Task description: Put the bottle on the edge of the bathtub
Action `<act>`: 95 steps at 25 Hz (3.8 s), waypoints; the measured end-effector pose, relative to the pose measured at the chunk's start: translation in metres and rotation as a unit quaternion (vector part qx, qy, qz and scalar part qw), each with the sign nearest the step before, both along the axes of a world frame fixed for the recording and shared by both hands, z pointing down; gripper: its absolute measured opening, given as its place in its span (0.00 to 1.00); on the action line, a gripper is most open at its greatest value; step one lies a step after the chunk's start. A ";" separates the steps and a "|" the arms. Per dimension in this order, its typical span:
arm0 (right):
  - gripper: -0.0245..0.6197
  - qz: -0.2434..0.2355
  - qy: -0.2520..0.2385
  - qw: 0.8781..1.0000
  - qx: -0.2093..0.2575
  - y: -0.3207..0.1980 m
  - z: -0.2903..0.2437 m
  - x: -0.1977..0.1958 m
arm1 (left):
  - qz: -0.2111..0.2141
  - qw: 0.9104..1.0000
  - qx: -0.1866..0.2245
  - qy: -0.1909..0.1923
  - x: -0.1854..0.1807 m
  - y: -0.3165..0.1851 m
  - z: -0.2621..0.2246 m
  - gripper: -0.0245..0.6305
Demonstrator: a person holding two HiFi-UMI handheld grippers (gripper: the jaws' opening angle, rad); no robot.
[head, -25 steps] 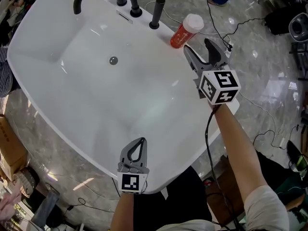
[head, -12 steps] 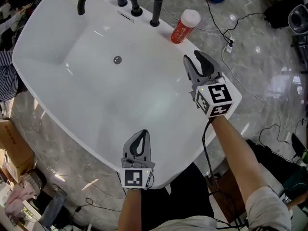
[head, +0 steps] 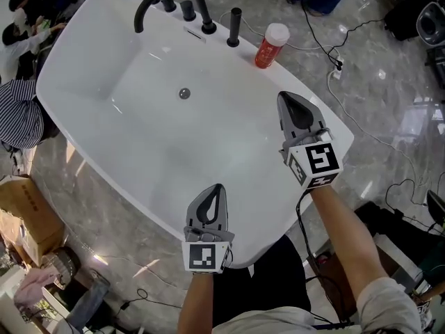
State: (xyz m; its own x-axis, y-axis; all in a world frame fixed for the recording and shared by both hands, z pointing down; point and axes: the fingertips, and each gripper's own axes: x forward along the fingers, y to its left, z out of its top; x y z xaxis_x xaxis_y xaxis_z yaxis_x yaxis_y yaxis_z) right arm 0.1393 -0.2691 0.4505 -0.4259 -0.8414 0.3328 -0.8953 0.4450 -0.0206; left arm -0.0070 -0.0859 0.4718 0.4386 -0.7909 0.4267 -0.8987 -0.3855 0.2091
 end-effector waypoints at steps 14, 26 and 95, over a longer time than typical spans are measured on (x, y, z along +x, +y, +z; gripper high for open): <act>0.05 0.012 -0.001 0.999 0.052 0.084 -0.081 -0.035 | 0.027 0.998 0.048 0.003 -0.024 0.011 -0.063 0.05; 0.05 0.081 -0.001 0.995 0.058 0.189 -0.129 -0.059 | 0.089 0.990 0.104 0.025 -0.037 0.039 -0.137 0.05; 0.05 0.118 0.004 0.984 0.134 0.433 -0.348 -0.140 | 0.132 0.970 0.203 0.016 -0.097 0.215 -0.340 0.05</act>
State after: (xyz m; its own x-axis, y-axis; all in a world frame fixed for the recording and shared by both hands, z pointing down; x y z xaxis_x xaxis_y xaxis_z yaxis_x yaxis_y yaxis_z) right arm -0.0005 0.1634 0.1027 -0.2070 -0.9744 0.0875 -0.9738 0.2139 0.0777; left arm -0.1041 0.1293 0.1319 0.6568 -0.7492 0.0851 -0.7528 -0.6579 0.0183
